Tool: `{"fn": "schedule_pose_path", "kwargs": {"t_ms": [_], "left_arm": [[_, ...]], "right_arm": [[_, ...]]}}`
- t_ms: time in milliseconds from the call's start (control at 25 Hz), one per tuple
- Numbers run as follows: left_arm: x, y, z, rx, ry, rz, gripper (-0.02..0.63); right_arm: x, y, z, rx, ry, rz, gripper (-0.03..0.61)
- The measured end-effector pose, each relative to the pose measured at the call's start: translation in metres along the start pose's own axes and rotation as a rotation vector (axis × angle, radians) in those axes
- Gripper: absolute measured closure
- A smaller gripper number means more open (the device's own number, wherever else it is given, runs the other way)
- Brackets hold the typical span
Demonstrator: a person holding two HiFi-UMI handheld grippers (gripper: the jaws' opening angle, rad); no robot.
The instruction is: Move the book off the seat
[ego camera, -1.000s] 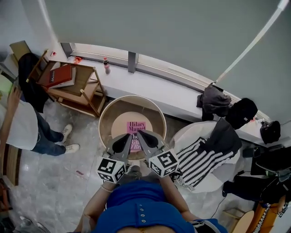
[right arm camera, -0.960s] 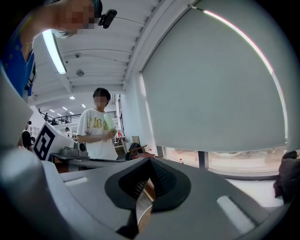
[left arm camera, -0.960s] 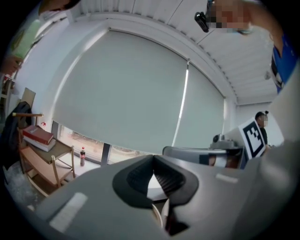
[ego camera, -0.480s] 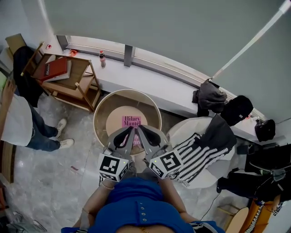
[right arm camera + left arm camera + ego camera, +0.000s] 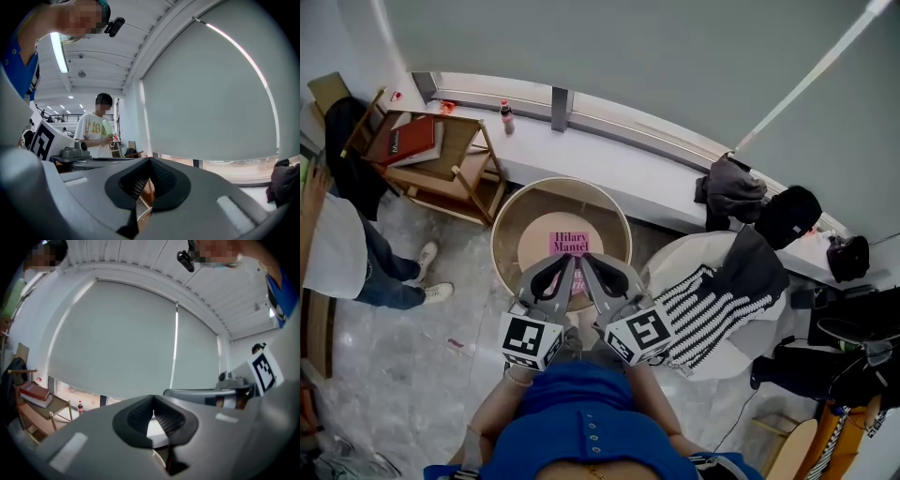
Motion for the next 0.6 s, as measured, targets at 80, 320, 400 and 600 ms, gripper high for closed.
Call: {"fn": "schedule_pose_path", "kwargs": {"t_ms": [80,320,400,600], "left_arm": [[-0.003,-0.006,0.001,-0.003,-0.005,0.006,0.612],[-0.006,-0.027,0.006,-0.022,0.002,0.023,0.612],[-0.009,-0.035,0.007,-0.033,0.005,0.029,0.612],[-0.018,-0.055,0.005,-0.067,0.009,0.011,0.612]], "right_arm": [[0.0,-0.002,-0.005,-0.007,-0.006,0.003,0.58],[0.0,-0.016,-0.022,-0.027,-0.018,0.018,0.58],[-0.003,-0.02,-0.028,-0.036,-0.017,0.014,0.578],[-0.015,-0.025,-0.045,-0.06,-0.006,-0.011,0.58]]}}
Point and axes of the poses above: the fingertips, and each gripper's own axes: z forward along the fingers, y to its left, x out of its underside, the point moved 10 cm from there along -z, backward along the fingers, and after that the axes turned 9 degrees about z, right-handed, at the moved point
